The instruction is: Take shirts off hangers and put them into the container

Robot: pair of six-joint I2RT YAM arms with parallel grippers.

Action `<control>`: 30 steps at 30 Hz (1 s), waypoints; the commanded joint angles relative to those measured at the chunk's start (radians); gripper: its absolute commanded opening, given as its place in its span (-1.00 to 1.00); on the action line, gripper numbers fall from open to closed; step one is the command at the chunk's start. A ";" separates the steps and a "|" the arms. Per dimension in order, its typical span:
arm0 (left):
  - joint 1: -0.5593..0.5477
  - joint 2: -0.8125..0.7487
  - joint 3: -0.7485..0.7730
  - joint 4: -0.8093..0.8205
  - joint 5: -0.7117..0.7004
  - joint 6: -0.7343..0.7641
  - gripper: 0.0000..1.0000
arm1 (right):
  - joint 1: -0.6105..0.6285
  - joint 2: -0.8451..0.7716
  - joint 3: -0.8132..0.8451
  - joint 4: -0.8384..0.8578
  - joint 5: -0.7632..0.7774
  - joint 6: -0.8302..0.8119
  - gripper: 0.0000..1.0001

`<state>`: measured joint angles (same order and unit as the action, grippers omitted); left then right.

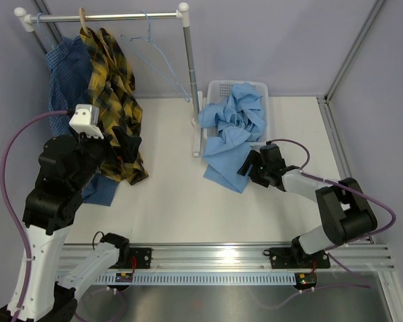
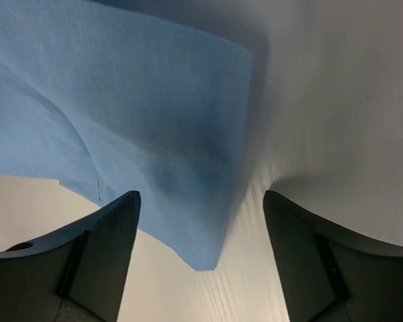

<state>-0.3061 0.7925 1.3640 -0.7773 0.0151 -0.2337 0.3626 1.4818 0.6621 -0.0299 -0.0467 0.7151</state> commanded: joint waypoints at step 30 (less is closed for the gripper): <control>0.005 0.016 0.000 0.016 -0.010 0.019 0.98 | 0.009 0.032 0.941 -0.559 0.062 -0.263 -1.00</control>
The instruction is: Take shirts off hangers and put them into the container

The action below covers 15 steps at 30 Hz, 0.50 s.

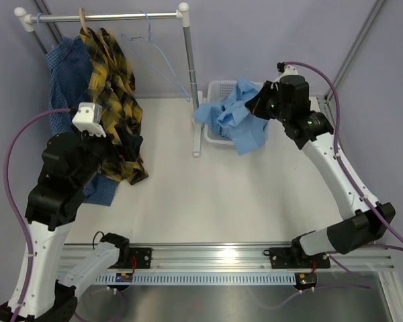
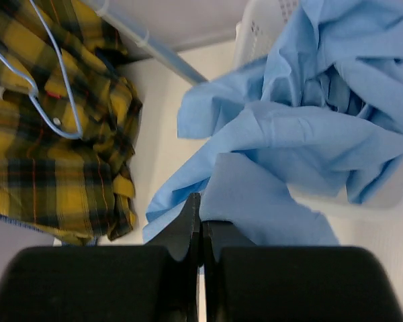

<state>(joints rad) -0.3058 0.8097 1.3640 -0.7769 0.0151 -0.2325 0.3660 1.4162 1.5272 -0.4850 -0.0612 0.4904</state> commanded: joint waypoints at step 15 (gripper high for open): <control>0.005 -0.044 -0.052 0.011 -0.047 0.009 0.98 | -0.009 0.709 0.416 0.102 0.354 0.036 -1.00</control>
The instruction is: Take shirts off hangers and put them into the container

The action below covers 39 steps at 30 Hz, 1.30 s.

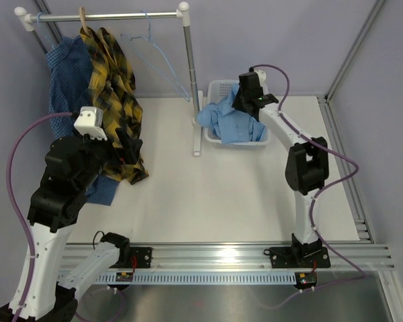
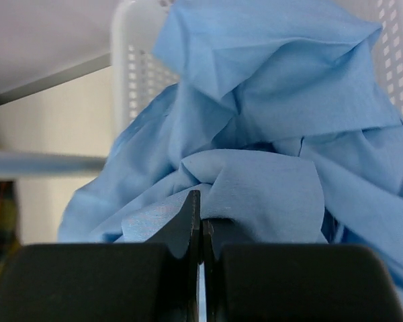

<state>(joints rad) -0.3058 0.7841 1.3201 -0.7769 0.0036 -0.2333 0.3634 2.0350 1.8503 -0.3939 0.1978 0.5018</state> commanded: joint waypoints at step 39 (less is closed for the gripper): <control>0.052 0.457 0.596 -0.002 -0.436 0.144 0.98 | -0.040 -0.718 -0.146 -0.185 -0.208 -0.256 0.99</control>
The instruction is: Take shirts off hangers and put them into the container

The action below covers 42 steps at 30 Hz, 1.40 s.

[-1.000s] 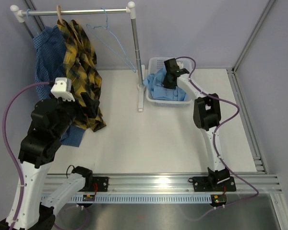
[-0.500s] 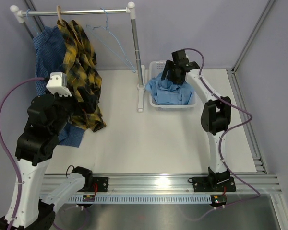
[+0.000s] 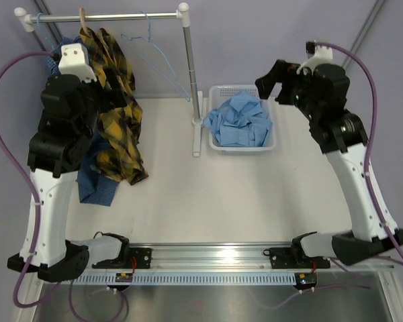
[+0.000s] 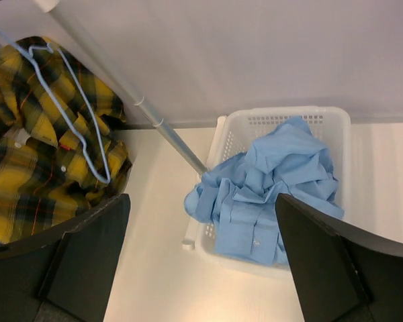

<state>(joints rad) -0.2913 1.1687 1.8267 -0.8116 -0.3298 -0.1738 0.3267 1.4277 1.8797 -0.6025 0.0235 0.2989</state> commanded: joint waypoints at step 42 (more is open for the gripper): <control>0.290 0.421 0.401 0.066 0.219 0.088 -1.00 | -0.003 -0.707 -0.809 -0.045 -0.062 -0.080 0.99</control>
<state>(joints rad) -0.0063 1.6779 2.1540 -0.8452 -0.1146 -0.1013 0.3264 0.7235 1.0744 -0.6559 -0.0143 0.2432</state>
